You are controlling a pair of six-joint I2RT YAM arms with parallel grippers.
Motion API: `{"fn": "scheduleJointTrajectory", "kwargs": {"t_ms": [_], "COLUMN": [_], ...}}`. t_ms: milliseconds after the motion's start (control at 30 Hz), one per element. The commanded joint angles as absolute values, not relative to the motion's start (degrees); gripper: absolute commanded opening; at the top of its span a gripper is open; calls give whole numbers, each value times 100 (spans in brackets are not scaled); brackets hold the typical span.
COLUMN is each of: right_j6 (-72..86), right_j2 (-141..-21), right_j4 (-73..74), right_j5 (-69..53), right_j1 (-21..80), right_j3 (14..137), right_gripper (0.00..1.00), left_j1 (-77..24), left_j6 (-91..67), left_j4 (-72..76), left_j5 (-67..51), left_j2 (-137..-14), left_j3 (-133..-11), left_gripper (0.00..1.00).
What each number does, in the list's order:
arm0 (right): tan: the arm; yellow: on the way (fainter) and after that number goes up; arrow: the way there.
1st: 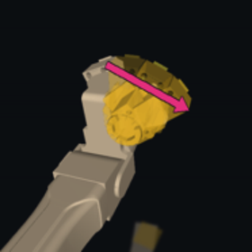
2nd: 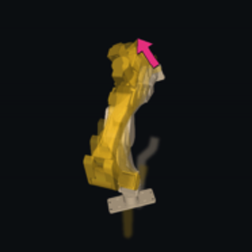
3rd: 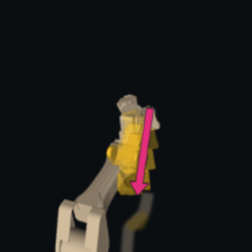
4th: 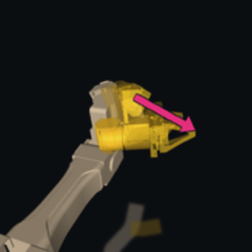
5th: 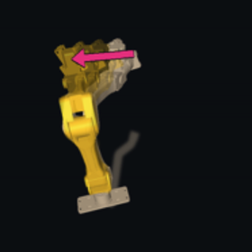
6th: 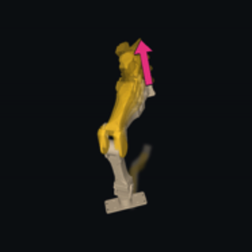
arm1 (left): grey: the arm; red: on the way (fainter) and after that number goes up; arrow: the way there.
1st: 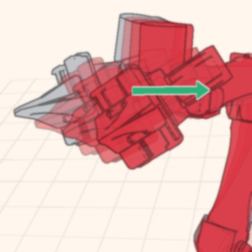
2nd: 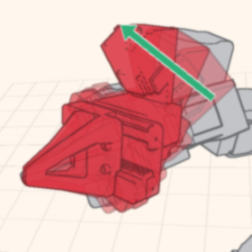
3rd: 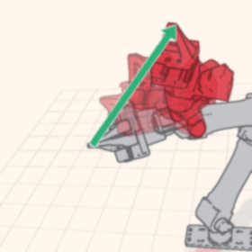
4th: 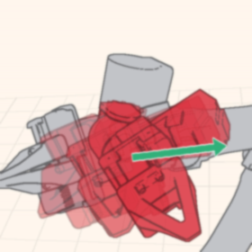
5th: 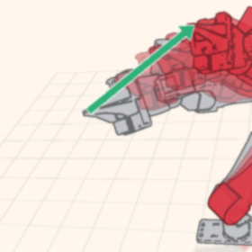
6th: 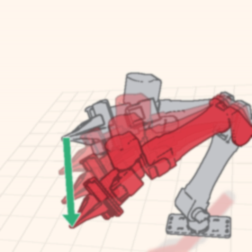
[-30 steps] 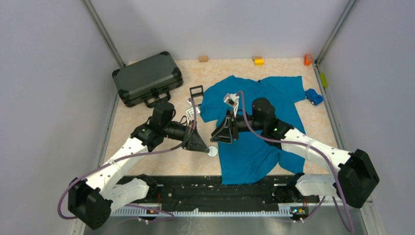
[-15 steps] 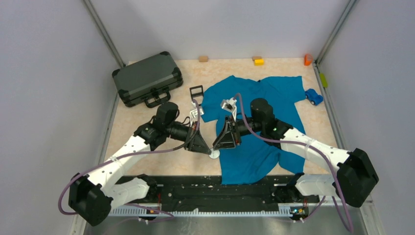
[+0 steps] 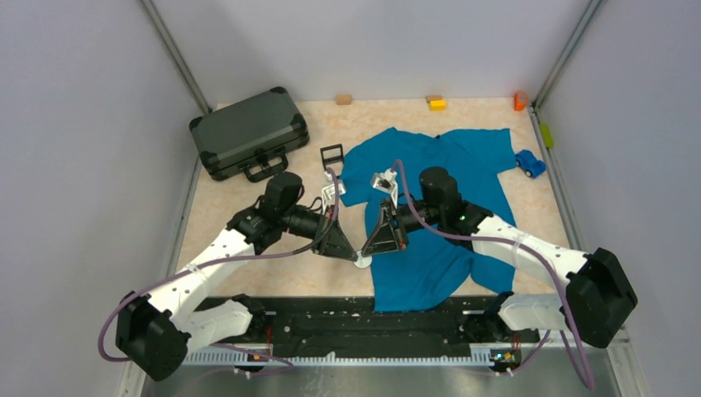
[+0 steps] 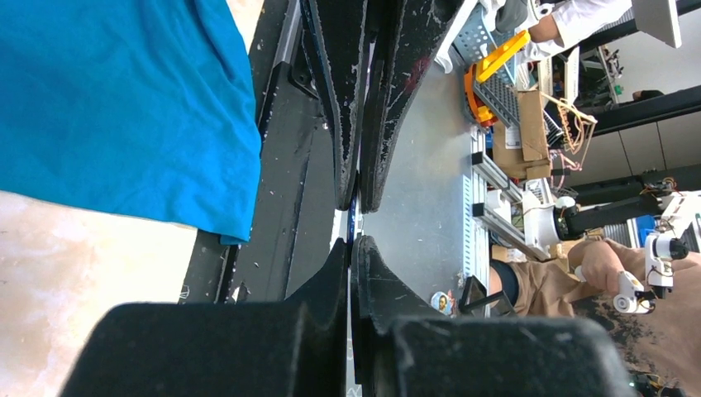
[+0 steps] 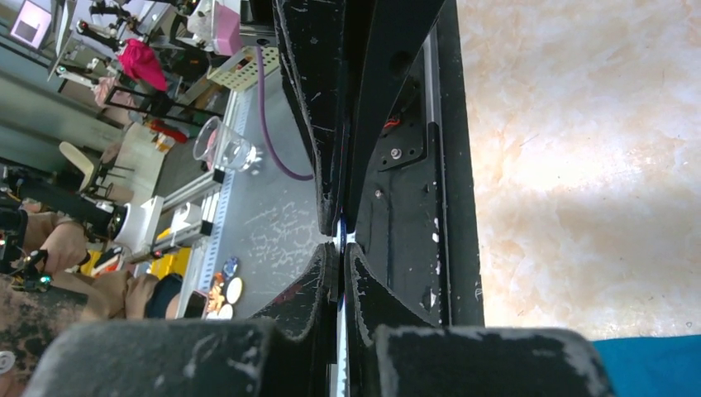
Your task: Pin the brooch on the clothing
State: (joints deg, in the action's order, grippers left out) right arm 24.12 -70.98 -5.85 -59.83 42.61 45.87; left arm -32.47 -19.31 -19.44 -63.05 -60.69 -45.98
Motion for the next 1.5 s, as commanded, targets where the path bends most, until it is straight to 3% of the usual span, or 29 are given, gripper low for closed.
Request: {"fn": "scheduleJointTrajectory", "kwargs": {"t_ms": [0,67,133,167,300,467,667,800,1100,1267,1333,1467], "right_j6": [2266,2295,2427,2580,3382,4382,4666,4774,4885,4878,4882,4862], "right_j2": [-7098,-7060,-6943,-6853,-6477,-6303,-6535,-6735,-7038,-7083,-7105,-7083], "right_j4": [-739,-804,-1092,-1400,-3095,-6036,-7399,-7978,-8319,-8317,-8306,-8200], "right_j5": [-6005,-5799,-5381,-5089,-3664,-2363,-1534,-1256,-1141,-1156,-1162,-1209], "right_j1": [4257,4254,4245,4245,4248,4262,4373,4482,4630,4675,4684,4687], "right_j3": [4715,4703,4631,4535,3957,3079,2856,2842,2939,2986,2988,2982], "right_gripper": [0,0,0,0,0,0,0,0,0,0,0,0], "left_j1": [-3262,-3266,-3262,-3254,-3256,-3268,-3350,-3468,-3679,-3710,-3730,-3753], "left_j6": [-1963,-1984,-2034,-2120,-2967,-4159,-5084,-5501,-5717,-5739,-5722,-5700], "left_j4": [-1435,-1363,-1217,-1074,363,2583,4337,4995,5571,5598,5571,5512], "left_j5": [-6214,-5936,-5376,-5065,-4025,-3165,-2805,-2703,-2504,-2423,-2482,-2495], "left_j2": [-6092,-6036,-5852,-5731,-5184,-4796,-5008,-5263,-5476,-5539,-5597,-5651], "left_j3": [-4744,-4716,-4657,-4615,-4154,-3224,-2909,-2905,-2882,-2910,-2970,-3014], "left_gripper": [1,35,56,62,75,76,75,57,45,28,15,3]}}
